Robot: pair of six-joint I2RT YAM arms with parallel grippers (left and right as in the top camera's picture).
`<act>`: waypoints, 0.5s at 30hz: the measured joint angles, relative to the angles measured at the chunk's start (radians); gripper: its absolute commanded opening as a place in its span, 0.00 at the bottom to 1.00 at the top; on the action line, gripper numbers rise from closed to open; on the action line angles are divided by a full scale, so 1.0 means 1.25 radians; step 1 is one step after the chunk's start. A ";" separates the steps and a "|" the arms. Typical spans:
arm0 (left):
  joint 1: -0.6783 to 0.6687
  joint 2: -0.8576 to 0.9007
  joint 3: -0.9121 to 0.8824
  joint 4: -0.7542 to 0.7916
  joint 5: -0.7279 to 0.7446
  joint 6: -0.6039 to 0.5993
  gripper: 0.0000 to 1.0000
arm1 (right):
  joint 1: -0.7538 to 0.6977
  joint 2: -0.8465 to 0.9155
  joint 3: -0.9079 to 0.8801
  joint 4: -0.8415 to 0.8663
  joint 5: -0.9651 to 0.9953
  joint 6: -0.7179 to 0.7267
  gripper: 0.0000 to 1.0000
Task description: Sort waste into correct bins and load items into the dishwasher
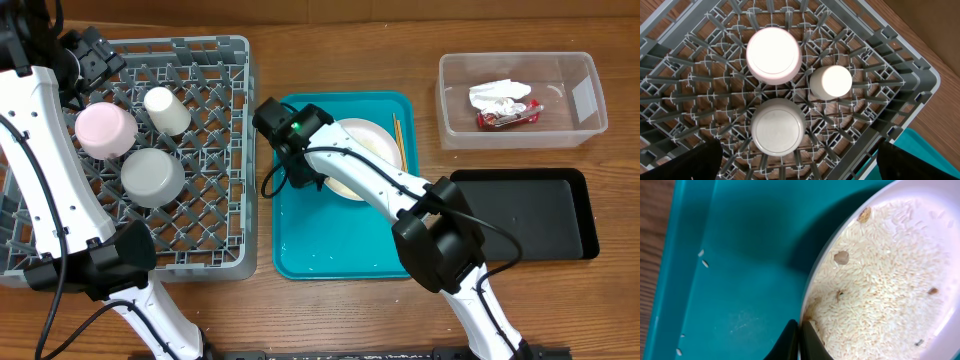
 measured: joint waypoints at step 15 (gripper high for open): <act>0.000 0.000 0.000 0.000 0.000 0.000 1.00 | -0.001 0.000 0.056 -0.037 0.037 0.021 0.04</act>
